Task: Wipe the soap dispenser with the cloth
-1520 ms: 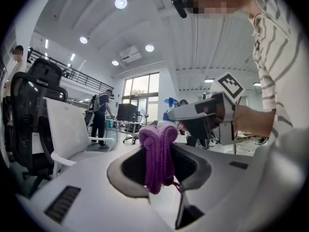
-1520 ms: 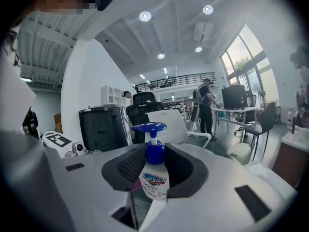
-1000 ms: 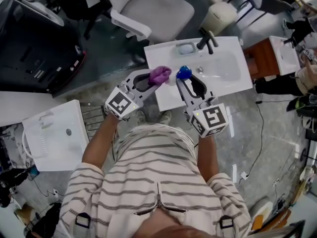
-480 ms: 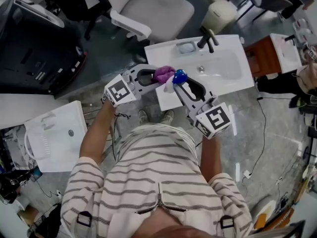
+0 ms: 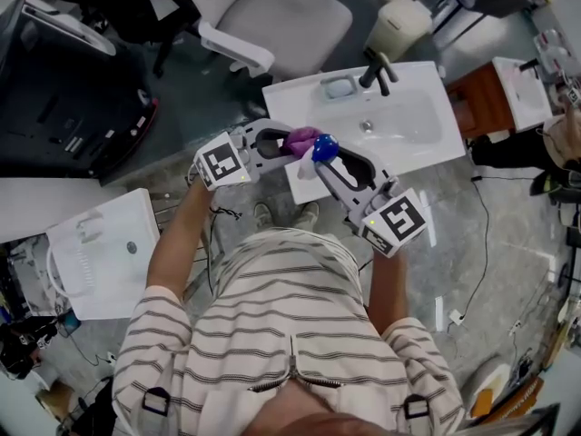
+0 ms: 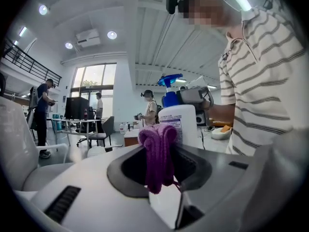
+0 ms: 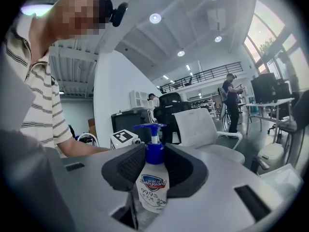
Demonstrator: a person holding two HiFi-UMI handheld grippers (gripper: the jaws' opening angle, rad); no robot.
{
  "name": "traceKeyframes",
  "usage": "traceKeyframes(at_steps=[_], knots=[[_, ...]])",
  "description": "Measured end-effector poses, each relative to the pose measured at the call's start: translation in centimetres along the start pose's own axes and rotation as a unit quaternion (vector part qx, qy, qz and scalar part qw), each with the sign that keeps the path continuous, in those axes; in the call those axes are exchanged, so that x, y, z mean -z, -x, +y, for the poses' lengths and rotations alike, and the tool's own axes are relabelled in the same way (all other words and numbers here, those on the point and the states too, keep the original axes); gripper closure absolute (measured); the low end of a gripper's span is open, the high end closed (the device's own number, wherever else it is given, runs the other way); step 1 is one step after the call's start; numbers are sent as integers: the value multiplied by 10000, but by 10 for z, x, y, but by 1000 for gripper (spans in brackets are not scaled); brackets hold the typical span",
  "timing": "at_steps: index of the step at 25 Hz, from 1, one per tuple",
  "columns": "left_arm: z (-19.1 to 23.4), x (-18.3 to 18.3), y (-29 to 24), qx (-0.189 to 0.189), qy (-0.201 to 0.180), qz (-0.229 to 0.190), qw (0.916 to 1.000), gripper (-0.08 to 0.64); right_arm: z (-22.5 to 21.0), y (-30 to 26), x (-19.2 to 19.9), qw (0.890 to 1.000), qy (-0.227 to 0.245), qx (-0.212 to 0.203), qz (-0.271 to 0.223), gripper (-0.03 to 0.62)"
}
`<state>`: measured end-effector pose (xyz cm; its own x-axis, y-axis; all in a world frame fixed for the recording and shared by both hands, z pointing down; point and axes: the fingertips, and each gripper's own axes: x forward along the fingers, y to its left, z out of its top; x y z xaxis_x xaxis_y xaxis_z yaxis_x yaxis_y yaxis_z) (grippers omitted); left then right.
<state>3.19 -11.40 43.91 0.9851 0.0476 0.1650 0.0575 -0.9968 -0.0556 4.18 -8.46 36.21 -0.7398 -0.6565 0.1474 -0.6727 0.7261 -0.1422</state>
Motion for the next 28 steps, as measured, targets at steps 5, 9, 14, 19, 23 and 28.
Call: traceKeyframes(at_steps=[5, 9, 14, 19, 23, 28], knots=[[-8, 9, -2, 77, 313, 9, 9995, 445, 2, 3, -6, 9997, -147, -94, -158, 457], [-9, 15, 2, -24, 542, -5, 9985, 444, -3, 2, -10, 9995, -205, -30, -232, 457], [-9, 13, 14, -310, 993, -369, 9939, 443, -15, -1, -10, 9991, -313, 125, -260, 457], [-11, 7, 28, -643, 1106, -561, 9902, 442, -24, -7, -4, 9990, -301, 278, -179, 457], [-7, -1, 36, -1026, 971, -590, 9882, 442, -35, -11, 2, 9980, -325, 533, -130, 457], [6, -8, 47, -1892, 903, -600, 9759, 443, -50, -19, 10, 9951, -351, 919, -113, 457]])
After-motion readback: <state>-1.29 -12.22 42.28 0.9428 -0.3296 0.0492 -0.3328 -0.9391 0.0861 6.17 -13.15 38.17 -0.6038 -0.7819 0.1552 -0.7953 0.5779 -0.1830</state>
